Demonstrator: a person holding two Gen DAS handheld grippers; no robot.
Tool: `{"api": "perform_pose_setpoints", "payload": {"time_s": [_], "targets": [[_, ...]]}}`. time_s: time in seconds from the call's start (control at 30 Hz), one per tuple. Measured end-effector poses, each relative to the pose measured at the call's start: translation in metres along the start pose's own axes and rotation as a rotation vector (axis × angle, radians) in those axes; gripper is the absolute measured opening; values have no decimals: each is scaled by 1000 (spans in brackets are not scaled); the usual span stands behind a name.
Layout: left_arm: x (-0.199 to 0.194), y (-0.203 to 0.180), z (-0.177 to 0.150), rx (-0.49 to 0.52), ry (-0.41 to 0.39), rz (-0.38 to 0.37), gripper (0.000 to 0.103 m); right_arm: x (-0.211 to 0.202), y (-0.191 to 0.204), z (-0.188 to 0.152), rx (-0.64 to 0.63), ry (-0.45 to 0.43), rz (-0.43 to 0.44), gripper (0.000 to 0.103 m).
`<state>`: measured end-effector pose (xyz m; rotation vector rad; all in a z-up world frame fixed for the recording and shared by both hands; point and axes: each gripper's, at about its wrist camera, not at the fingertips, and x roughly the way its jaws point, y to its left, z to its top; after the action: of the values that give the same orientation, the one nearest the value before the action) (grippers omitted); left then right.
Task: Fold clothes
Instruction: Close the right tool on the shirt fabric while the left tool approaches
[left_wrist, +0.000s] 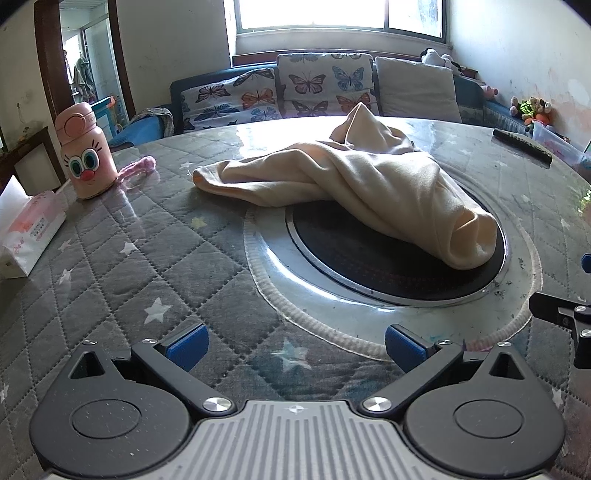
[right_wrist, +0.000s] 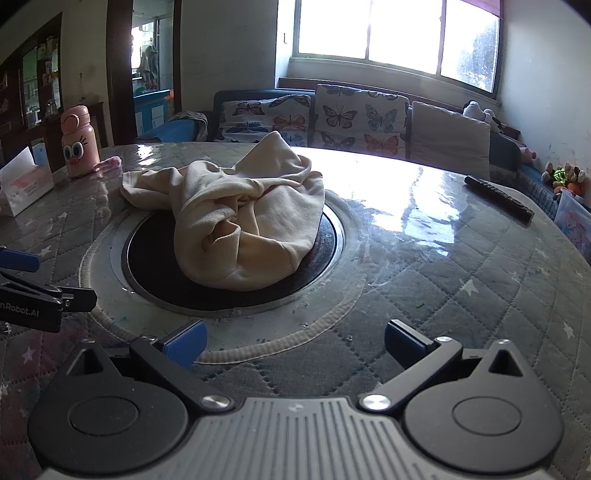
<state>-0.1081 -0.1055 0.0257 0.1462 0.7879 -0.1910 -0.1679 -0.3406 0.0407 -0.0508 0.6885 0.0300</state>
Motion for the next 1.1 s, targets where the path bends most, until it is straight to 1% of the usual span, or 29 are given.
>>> {"api": "perform_pose_setpoints", "payload": {"time_s": [0.5,1.1], "targets": [[14,-1,14,24,14,3,103,17,7,15,-22,16,21,103],[24,-1,35,47,8,13,103,33,8,39,-41,4,36,103]]}}
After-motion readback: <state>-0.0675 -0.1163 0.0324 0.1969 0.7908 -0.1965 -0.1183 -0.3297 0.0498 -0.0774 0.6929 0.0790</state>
